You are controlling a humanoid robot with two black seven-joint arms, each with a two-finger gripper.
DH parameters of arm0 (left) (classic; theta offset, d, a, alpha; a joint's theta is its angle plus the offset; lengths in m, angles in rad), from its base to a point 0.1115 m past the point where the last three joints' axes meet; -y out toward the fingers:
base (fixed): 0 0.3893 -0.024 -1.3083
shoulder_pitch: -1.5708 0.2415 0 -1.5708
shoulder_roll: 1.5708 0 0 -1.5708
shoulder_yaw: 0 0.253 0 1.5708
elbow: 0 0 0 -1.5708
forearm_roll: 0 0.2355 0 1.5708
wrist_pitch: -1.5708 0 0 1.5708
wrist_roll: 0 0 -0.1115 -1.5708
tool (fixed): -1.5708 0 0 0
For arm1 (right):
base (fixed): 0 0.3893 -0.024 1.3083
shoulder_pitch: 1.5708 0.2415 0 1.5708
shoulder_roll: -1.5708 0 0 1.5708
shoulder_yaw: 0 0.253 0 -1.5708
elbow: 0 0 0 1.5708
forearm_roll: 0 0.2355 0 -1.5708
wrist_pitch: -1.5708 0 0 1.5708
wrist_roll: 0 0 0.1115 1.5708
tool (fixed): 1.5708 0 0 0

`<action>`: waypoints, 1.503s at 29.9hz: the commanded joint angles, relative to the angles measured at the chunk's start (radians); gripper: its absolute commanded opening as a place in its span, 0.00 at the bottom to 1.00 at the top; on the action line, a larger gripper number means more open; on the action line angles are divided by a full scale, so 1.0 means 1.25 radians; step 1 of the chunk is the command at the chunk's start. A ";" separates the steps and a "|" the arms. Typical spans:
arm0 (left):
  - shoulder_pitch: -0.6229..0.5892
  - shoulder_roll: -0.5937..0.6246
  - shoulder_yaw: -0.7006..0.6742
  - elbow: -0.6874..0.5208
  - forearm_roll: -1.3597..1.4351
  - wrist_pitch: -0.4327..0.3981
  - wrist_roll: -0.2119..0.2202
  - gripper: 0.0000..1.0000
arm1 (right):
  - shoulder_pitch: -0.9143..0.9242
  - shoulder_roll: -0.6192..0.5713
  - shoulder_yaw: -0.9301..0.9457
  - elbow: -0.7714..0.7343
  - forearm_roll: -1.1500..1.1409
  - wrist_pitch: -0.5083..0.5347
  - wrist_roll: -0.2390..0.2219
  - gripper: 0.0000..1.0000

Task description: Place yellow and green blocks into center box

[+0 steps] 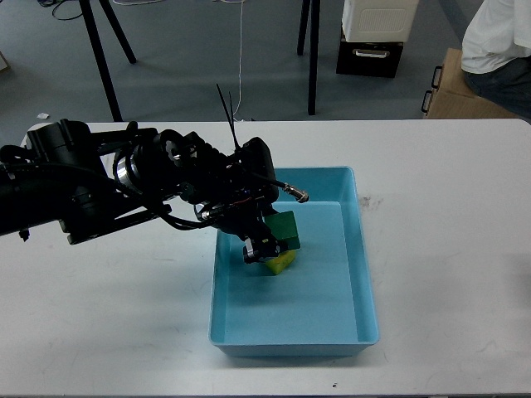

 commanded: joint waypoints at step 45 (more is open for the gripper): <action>0.413 0.000 -0.902 0.059 -0.293 0.000 0.000 1.00 | 0.165 0.002 -0.053 0.011 0.054 0.097 -0.052 0.99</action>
